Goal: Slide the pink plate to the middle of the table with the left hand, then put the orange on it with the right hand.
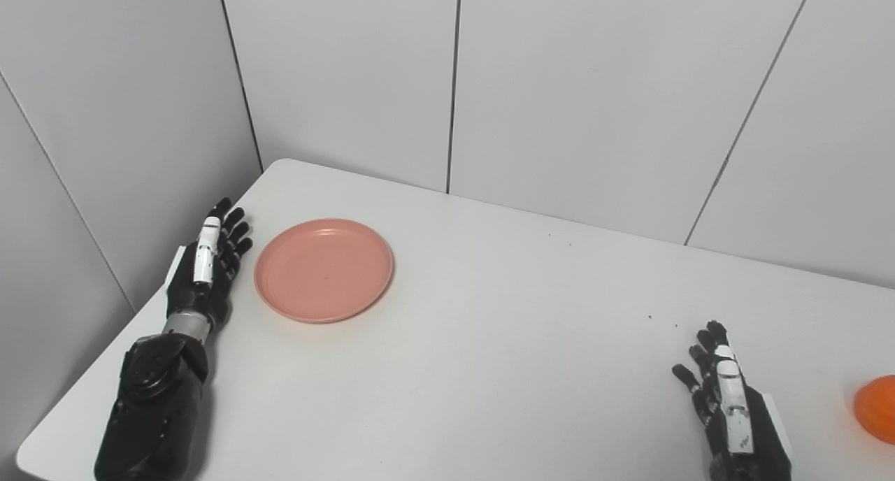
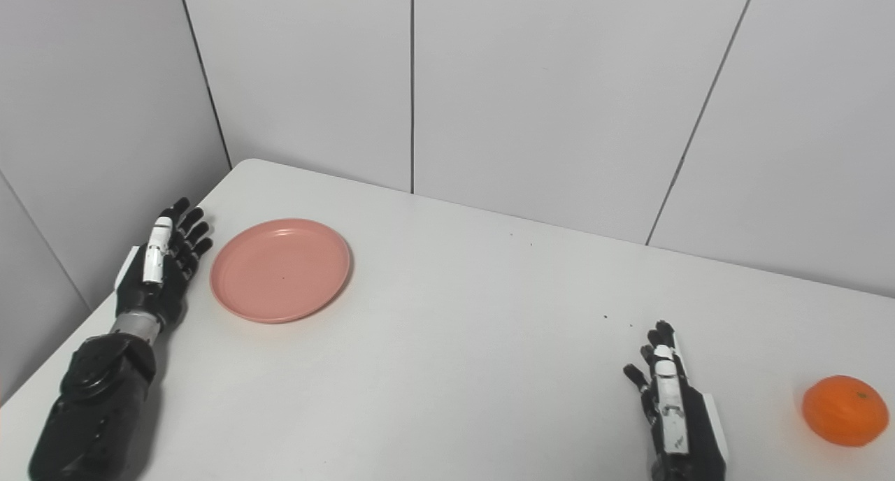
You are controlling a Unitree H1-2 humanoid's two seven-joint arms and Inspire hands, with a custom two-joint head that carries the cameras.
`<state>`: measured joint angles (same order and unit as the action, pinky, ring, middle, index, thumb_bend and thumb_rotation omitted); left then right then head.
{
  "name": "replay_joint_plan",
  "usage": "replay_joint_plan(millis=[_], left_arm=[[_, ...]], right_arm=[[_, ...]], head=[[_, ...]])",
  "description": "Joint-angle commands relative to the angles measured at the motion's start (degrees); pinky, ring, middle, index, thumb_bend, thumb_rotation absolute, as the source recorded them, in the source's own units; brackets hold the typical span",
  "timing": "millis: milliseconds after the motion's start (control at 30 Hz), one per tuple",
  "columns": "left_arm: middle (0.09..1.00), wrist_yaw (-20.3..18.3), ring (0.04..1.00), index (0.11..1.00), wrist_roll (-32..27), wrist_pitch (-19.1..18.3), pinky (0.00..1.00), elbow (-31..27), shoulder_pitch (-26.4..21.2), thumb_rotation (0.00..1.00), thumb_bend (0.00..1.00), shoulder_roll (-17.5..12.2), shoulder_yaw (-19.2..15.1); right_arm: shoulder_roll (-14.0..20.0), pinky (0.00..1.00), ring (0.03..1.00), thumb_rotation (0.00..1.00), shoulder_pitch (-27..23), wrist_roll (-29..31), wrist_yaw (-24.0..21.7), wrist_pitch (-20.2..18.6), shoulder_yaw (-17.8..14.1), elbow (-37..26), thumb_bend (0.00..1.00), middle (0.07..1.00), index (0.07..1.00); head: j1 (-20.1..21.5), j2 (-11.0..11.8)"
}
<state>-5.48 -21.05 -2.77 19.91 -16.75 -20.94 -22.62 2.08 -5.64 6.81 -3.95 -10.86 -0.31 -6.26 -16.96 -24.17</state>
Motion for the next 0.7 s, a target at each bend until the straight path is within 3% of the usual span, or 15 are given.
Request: replay_joint_plan(millis=[0,167,667], left_arm=[[0.962,-0.5,0.964,0.954,-0.9,-1.2,0.98,-0.8,-1.6,1.0,0.35,0.4,0.7],[0.95,-0.3,0.948,0.949,-1.8,-4.2,0.96,-2.3,-2.2,1.0,0.36,1.5,1.6],[0.942,-1.5,0.934,0.934,-1.9,-5.9,0.92,-5.7,-2.4,1.0,0.33,3.5,4.6]], right_arm=[[0.3,1.0,1.0,1.0,-0.2,0.1,0.1,-0.9,-0.5,-0.7,0.18,1.0,1.0],[0.6,1.0,1.0,1.0,-0.1,-0.1,0.1,-1.1,-0.4,-0.7,0.18,1.0,1.0],[0.4,1.0,1.0,1.0,-0.1,0.0,0.0,-0.5,-0.2,-0.5,0.17,1.0,1.0]], head=[[0.0,0.0],[0.0,0.0],[0.3,-0.3]])
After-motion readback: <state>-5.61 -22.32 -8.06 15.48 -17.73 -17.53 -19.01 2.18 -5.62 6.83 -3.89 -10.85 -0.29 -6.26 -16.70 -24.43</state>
